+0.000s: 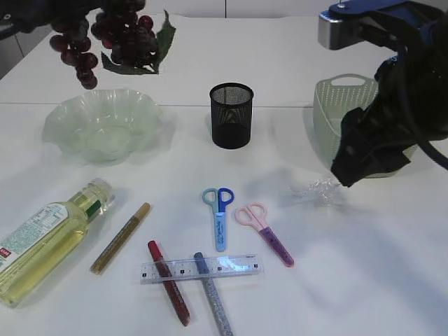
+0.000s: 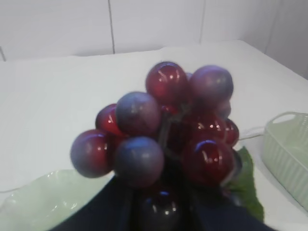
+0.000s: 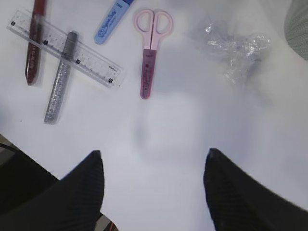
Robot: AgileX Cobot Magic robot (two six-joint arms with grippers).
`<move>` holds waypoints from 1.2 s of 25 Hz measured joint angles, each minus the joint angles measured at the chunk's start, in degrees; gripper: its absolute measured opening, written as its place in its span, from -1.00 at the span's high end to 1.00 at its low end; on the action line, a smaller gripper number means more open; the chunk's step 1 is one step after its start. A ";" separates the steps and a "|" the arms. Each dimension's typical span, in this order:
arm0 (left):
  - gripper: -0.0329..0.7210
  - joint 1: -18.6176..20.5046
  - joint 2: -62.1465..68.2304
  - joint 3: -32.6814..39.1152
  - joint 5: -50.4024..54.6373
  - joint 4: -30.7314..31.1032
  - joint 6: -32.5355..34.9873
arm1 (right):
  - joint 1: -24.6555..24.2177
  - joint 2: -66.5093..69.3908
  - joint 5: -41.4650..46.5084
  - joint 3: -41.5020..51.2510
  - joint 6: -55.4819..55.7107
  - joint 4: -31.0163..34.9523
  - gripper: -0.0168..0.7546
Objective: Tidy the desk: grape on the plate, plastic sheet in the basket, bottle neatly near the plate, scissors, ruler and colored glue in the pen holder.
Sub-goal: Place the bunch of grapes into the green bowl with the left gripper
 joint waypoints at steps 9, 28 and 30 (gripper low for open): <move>0.48 10.96 6.24 0.00 0.00 -2.38 0.00 | 0.00 0.00 0.49 0.00 0.12 -0.60 -0.37; 0.48 12.90 30.96 -16.26 -0.09 -2.51 0.00 | 0.00 0.00 1.35 0.00 1.36 -0.74 -0.37; 0.42 12.90 32.01 -16.52 -0.09 -2.51 0.00 | 0.00 0.00 1.45 0.00 1.48 -0.74 -0.37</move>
